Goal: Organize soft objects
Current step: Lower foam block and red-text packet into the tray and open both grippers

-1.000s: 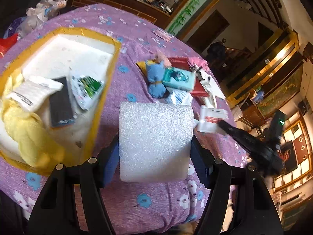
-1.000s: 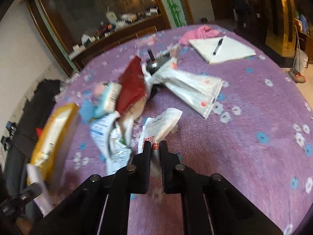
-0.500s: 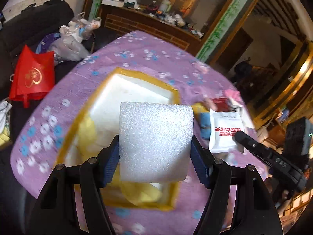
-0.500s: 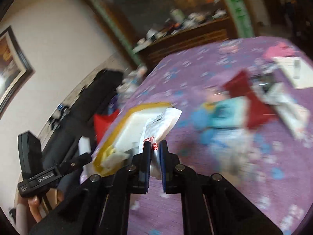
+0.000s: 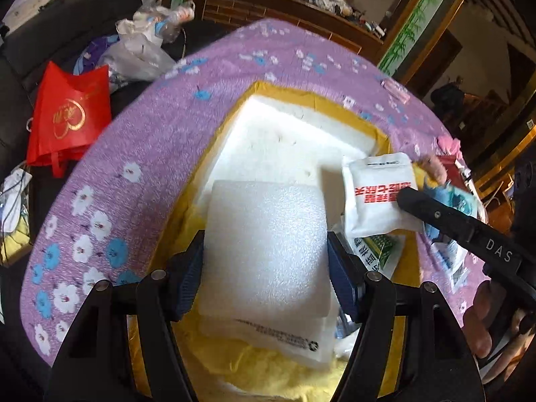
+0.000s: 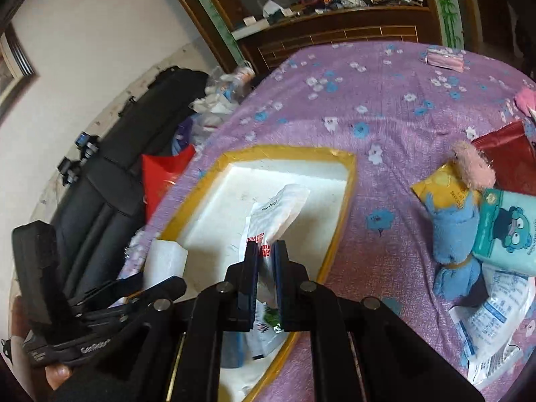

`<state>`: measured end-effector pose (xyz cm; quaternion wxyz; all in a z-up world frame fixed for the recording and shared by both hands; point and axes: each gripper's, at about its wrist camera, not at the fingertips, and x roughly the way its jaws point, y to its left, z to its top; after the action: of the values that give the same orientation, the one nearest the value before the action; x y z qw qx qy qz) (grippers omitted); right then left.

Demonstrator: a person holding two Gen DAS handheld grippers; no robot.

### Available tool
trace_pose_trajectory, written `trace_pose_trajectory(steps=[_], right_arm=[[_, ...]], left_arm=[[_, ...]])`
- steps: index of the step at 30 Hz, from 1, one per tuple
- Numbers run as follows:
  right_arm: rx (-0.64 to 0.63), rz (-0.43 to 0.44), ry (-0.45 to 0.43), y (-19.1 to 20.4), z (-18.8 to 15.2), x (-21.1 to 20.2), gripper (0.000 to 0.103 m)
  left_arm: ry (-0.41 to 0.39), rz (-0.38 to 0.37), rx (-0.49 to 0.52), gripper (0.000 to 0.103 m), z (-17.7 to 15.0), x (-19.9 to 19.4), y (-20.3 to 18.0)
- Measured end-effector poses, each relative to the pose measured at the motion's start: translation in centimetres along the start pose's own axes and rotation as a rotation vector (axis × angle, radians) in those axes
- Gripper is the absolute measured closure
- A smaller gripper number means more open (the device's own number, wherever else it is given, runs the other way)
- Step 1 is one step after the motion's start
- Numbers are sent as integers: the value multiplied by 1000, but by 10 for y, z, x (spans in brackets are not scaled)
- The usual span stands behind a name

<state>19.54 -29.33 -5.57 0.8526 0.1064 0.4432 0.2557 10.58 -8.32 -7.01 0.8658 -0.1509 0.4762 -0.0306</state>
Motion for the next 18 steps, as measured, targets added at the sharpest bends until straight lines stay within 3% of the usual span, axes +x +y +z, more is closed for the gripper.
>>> trace_pose_trajectory(steps=[5, 9, 12, 13, 14, 15, 16, 18], right_arm=[[4, -6, 20, -1, -6, 9, 92], [-16, -1, 5, 4, -4, 7, 92], [16, 2, -3, -2, -2, 2, 85], [36, 7, -3, -6, -2, 0, 79], [49, 14, -5, -8, -1, -2, 66], [69, 35, -15, -11, -2, -6, 58], [76, 54, -23, -13, -2, -10, 45], [65, 66, -51, -13, -4, -23, 43]], left_arm=[[-36, -78, -23, 35, 1, -4, 2], [-41, -107, -48, 33, 3, -7, 6], [-40, -112, -76, 31, 4, -12, 4], [-62, -126, -75, 24, 1, -13, 1], [-94, -135, -50, 16, -1, -12, -2], [-101, -105, -10, 16, -4, -9, -7], [-46, -6, 37, 16, -7, -3, -16], [-48, -2, 55, 16, -12, -9, -25]])
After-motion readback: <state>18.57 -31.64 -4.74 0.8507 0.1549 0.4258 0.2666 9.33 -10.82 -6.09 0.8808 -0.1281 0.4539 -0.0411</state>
